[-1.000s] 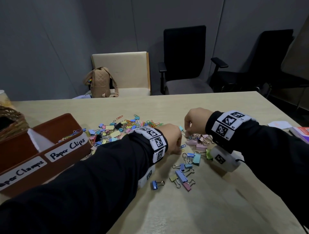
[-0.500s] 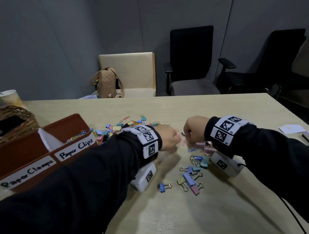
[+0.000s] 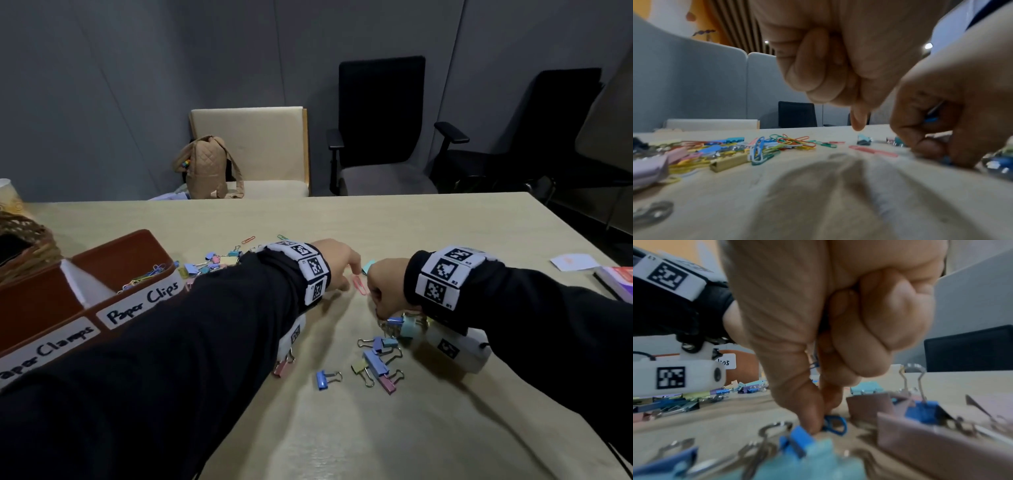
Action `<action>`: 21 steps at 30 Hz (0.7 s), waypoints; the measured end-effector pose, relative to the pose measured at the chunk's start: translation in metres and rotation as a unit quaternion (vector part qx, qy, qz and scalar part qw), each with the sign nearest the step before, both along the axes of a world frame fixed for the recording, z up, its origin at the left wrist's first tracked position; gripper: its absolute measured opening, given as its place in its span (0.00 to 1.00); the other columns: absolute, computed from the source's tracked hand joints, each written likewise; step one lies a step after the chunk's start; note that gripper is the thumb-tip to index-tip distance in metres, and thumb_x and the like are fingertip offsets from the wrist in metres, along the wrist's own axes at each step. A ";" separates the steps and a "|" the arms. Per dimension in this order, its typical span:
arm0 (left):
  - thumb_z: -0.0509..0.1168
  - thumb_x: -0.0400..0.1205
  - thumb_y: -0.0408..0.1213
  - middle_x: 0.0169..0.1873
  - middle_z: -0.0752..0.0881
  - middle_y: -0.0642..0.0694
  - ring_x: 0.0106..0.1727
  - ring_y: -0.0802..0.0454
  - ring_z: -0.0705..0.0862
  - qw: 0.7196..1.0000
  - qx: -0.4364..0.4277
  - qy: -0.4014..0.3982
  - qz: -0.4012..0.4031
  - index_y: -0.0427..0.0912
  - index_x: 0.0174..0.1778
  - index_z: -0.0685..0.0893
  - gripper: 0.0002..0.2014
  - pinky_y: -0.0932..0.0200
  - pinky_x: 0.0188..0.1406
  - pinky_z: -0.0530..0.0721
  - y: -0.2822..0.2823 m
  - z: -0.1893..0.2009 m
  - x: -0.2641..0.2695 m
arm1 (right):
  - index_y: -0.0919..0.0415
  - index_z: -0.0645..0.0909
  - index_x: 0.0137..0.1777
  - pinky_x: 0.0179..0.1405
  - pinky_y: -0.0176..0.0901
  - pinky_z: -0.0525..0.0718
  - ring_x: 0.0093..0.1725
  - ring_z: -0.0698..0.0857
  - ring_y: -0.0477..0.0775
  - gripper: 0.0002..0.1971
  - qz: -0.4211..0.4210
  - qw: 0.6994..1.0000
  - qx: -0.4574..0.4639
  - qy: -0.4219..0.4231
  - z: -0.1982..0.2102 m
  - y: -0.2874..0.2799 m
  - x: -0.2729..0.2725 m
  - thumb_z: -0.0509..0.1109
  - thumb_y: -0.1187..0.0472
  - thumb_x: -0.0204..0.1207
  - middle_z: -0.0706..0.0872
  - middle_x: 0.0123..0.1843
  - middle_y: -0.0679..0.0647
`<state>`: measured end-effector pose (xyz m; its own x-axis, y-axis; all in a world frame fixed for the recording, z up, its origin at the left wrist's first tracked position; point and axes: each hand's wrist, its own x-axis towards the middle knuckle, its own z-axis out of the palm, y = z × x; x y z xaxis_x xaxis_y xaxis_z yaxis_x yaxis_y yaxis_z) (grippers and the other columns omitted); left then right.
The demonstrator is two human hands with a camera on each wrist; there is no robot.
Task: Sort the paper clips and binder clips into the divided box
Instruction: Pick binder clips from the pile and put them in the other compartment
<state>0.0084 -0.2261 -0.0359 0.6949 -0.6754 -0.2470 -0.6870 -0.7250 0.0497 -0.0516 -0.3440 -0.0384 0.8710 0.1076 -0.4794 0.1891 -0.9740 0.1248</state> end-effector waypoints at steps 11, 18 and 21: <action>0.72 0.74 0.43 0.39 0.82 0.50 0.43 0.47 0.82 0.998 0.050 -0.015 -0.032 0.48 0.43 0.84 0.06 0.58 0.37 0.77 -0.007 -0.005 0.001 | 0.63 0.72 0.30 0.19 0.32 0.62 0.23 0.66 0.52 0.11 -0.273 0.894 0.346 -0.084 0.035 -0.048 -0.005 0.62 0.66 0.75 0.72 0.27 0.55; 0.73 0.74 0.40 0.42 0.85 0.50 0.44 0.50 0.83 0.999 0.020 0.004 -0.028 0.48 0.45 0.89 0.06 0.61 0.37 0.77 -0.009 -0.004 0.001 | 0.56 0.63 0.34 0.15 0.28 0.53 0.17 0.57 0.45 0.13 -0.413 0.704 0.578 0.002 0.022 -0.068 -0.004 0.55 0.61 0.82 0.66 0.24 0.51; 0.71 0.74 0.39 0.35 0.84 0.49 0.38 0.50 0.81 0.999 0.036 0.016 -0.019 0.44 0.42 0.89 0.04 0.62 0.29 0.74 -0.012 -0.007 -0.001 | 0.57 0.63 0.40 0.13 0.28 0.53 0.16 0.57 0.44 0.10 -0.416 0.664 0.621 0.015 0.019 -0.069 -0.004 0.53 0.62 0.84 0.67 0.26 0.53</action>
<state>0.0077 -0.2385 -0.0429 0.6597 -0.6810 -0.3180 -0.7134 -0.7005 0.0201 -0.0554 -0.4133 -0.0199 0.8684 -0.0763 -0.4899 -0.4954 -0.0915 -0.8639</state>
